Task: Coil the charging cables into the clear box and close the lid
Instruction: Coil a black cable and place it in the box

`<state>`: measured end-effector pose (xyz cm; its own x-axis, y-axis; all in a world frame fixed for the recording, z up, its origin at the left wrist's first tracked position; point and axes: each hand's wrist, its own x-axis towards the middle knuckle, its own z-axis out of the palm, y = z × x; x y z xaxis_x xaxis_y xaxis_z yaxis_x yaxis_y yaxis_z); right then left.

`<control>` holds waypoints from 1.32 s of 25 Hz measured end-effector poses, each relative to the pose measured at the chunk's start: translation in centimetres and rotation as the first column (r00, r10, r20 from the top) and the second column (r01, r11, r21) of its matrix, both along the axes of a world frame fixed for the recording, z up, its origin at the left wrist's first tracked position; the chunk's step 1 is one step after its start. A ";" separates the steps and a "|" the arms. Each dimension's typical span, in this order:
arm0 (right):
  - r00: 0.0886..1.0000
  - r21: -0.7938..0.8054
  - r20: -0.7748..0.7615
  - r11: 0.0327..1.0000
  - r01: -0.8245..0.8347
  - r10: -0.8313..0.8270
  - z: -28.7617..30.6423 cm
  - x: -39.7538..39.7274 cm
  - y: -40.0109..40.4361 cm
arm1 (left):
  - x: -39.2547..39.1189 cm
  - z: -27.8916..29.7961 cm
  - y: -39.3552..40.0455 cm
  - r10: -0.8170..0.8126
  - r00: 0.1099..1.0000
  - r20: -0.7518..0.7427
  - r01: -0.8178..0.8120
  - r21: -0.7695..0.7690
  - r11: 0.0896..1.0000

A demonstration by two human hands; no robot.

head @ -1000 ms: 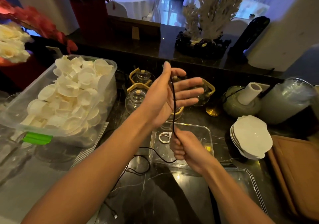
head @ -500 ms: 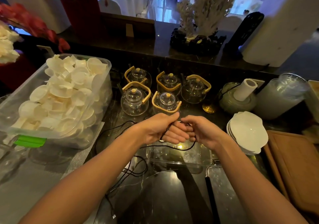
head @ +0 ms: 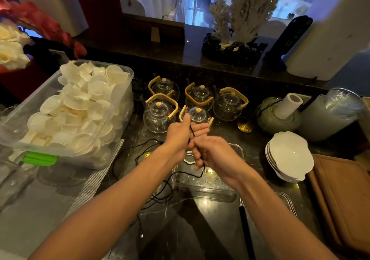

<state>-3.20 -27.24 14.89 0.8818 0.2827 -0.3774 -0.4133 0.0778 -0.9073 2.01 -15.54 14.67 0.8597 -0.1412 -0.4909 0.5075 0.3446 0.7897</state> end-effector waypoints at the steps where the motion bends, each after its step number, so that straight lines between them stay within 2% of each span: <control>1: 1.000 -0.011 -0.010 1.000 -0.007 0.007 -0.7 -0.5 0.3 | 0.0 0.2 0.0 0.009 1.000 -0.018 -0.011 -0.088 0.996; 4: 0.998 -0.054 -0.065 0.999 0.007 -0.010 -2.4 -1.3 0.0 | 0.0 0.4 0.1 -0.027 1.000 0.006 0.027 -0.191 0.981; 9: 0.989 -0.133 -0.147 0.990 -0.035 0.015 -3.8 -2.5 -0.1 | -0.3 -0.3 0.3 -0.040 0.999 0.031 0.040 -0.026 0.999; 12: 0.982 -0.226 -0.187 0.974 -0.037 -0.006 -4.9 -2.7 -0.1 | -0.1 -0.9 0.6 -0.030 1.000 -0.003 0.030 -0.042 0.999; 13: 0.976 -0.200 -0.220 0.979 -0.036 -0.010 -5.2 -2.5 -0.4 | -0.2 -1.0 0.8 -0.052 0.998 -0.030 0.049 -0.087 0.995; 16: 0.935 0.009 -0.350 0.998 -0.056 0.056 -6.0 -1.0 -2.2 | -0.3 -1.1 1.7 -0.173 0.980 -0.096 0.134 -0.324 0.937; 18: 0.918 0.098 -0.379 0.992 -0.084 0.115 -6.3 0.2 -3.5 | -0.3 -1.3 2.1 -0.238 0.967 -0.094 0.188 -0.369 0.910; 23: 0.912 0.069 -0.410 0.998 -0.001 0.029 -5.4 3.0 -5.1 | -1.0 -2.0 2.6 -0.334 0.941 -0.055 0.319 -0.180 0.930; 28: 0.926 -0.001 -0.365 0.995 -0.100 0.093 -3.3 5.0 -5.0 | -2.2 -2.2 1.8 -0.437 0.897 -0.074 0.440 0.041 0.897; 31: 0.972 -0.229 -0.232 0.970 -0.086 0.031 -2.1 4.7 -3.9 | -2.7 -2.3 1.1 -0.433 0.900 -0.050 0.435 0.147 0.888; 33: 0.997 -0.404 -0.076 0.913 -0.057 0.029 -1.0 4.1 -3.0 | -2.9 -2.8 0.8 -0.355 0.934 -0.049 0.358 0.160 0.920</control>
